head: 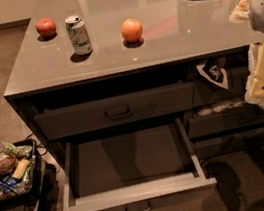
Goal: Close middle drawer
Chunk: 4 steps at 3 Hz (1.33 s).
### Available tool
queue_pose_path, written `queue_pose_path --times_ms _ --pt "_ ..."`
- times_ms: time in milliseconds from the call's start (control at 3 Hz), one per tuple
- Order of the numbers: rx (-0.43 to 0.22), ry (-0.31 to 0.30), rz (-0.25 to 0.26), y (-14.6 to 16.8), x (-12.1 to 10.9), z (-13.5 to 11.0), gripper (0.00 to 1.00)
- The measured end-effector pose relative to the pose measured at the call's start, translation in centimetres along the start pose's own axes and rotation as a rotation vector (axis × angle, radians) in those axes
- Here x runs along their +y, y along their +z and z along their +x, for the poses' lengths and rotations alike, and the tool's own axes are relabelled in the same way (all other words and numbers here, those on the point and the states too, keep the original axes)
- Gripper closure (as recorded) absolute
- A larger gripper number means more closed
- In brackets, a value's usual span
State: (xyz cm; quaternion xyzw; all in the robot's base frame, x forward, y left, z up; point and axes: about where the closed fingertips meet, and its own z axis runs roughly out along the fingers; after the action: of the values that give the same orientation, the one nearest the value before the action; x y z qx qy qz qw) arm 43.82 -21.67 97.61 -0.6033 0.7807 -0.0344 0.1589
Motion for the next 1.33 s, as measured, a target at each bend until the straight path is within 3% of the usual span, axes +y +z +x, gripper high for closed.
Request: queue_pose_path --times_ms 667,1333 --pt "-0.015 0.004 0.022 -0.2 0.1 -0.1 0.0" --pt "-0.012 0.114 0.095 0.5 2.3 0.7 0.0"
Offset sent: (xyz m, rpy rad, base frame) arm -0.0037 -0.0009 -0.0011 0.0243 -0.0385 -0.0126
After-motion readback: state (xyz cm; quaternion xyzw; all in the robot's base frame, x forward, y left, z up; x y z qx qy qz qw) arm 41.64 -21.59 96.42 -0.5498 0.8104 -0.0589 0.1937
